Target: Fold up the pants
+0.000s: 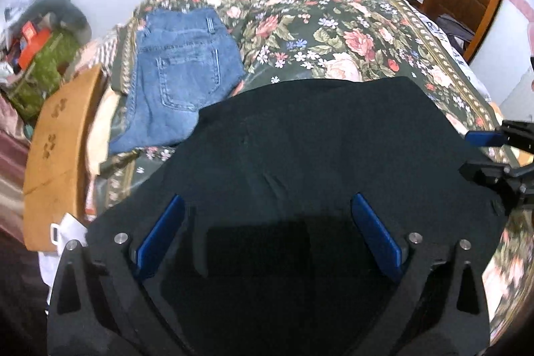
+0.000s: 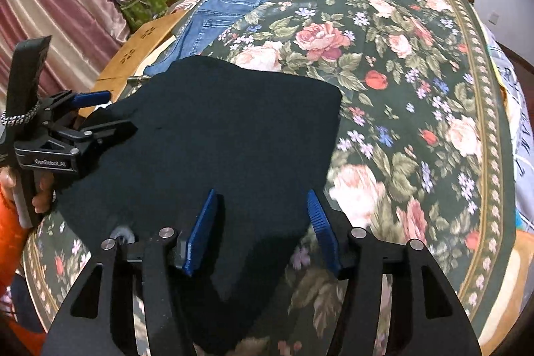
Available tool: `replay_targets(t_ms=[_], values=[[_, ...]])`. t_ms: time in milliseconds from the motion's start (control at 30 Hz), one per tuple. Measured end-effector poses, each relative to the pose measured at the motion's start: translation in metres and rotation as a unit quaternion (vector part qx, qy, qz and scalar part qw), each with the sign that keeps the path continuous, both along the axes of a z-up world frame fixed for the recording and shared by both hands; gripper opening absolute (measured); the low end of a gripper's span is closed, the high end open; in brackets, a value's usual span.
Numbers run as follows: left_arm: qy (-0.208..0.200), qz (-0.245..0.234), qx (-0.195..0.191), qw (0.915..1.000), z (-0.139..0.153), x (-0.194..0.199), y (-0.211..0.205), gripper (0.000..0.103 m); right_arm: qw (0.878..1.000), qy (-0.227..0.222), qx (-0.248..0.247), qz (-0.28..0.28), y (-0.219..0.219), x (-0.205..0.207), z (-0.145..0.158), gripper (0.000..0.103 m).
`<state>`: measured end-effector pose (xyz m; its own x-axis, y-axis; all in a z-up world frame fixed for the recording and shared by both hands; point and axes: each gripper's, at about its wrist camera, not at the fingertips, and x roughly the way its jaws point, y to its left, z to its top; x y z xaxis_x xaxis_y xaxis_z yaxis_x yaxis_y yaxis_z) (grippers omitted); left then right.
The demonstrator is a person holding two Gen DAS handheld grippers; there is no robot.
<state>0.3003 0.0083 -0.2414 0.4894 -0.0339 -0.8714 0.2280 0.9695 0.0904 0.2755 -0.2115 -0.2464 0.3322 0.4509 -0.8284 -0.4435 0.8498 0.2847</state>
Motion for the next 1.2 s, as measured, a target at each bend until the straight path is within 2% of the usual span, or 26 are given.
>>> replay_targets(t_ms=[133,300,400,500,633,733,833,1000,1100,1200], values=[[-0.017,-0.002,0.007,0.9998,0.007,-0.018,0.006,0.102,1.000,0.003,0.001,-0.007,-0.008,-0.008,0.000,0.056],[-0.031,0.000,0.001,0.9995,0.016,-0.039,0.014,0.101,1.000,-0.010,-0.019,-0.012,-0.012,-0.025,0.008,0.057],[-0.044,0.008,0.012,0.9989,0.022,-0.053,0.019,0.101,0.999,-0.022,-0.033,-0.018,-0.013,-0.034,0.014,0.057],[-0.047,0.024,-0.004,0.9986,0.032,-0.064,0.032,0.101,0.998,-0.044,-0.045,-0.033,-0.012,-0.040,0.028,0.057],[-0.079,0.079,-0.014,0.9937,0.054,-0.079,0.062,0.101,0.995,-0.087,-0.015,-0.037,-0.004,-0.048,0.062,0.057],[-0.106,0.127,-0.014,0.9861,0.070,-0.090,0.087,0.101,0.992,-0.122,0.001,-0.019,0.015,-0.053,0.088,0.060],[-0.116,0.170,-0.034,0.9781,0.079,-0.104,0.117,0.101,0.989,-0.146,0.017,0.005,0.038,-0.055,0.103,0.063],[-0.079,0.222,-0.081,0.9684,0.072,-0.125,0.160,0.101,0.988,-0.148,0.029,0.043,0.081,-0.050,0.098,0.064],[-0.042,0.251,-0.104,0.9614,0.056,-0.135,0.177,0.101,0.989,-0.136,0.020,0.056,0.106,-0.045,0.077,0.064],[0.007,0.265,-0.144,0.9535,0.033,-0.144,0.189,0.101,0.992,-0.105,0.000,0.068,0.126,-0.036,0.052,0.064]])
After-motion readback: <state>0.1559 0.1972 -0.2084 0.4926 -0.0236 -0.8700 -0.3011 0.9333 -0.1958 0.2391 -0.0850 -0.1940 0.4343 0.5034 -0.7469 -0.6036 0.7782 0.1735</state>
